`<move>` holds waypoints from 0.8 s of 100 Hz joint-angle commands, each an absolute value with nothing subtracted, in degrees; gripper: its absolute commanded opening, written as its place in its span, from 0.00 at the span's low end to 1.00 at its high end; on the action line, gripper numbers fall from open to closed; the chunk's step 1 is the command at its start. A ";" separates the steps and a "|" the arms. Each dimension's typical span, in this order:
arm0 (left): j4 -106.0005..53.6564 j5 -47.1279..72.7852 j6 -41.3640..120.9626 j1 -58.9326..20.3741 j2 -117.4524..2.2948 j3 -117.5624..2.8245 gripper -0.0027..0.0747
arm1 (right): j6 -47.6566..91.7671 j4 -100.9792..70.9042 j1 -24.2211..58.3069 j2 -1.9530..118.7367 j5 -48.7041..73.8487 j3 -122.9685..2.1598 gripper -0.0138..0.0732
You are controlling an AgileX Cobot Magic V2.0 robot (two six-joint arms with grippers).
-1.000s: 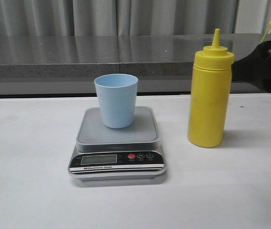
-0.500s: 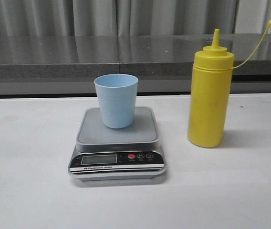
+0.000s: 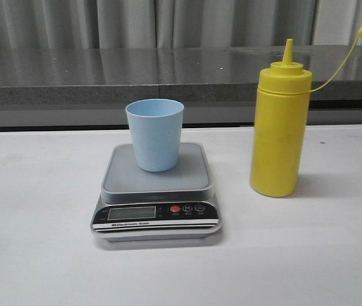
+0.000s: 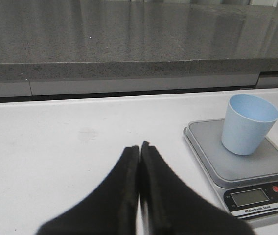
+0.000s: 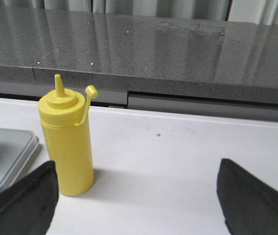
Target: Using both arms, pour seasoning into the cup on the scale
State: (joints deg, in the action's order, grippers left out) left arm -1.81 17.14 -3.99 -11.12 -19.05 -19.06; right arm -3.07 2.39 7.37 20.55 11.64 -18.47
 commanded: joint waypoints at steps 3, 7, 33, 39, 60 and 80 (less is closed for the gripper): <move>-2.07 12.58 -4.38 -11.03 -19.50 -20.57 0.01 | -2.70 2.30 6.95 18.91 10.26 -19.98 0.90; -2.07 12.58 -4.38 -11.03 -19.50 -20.57 0.01 | -2.70 2.30 6.95 18.50 10.31 -19.98 0.88; -2.07 12.58 -4.38 -11.03 -19.50 -20.57 0.01 | -2.70 2.30 6.95 18.44 9.91 -19.98 0.40; -2.07 12.58 -4.38 -11.03 -19.50 -20.57 0.01 | -2.70 2.30 6.95 18.44 9.58 -19.98 0.26; -2.07 12.58 -4.38 -11.03 -19.50 -20.57 0.01 | -2.70 2.30 6.95 18.44 7.27 -19.98 0.08; -2.07 12.58 -4.38 -11.03 -19.50 -20.57 0.01 | -2.70 2.30 6.95 18.44 7.56 -19.98 0.08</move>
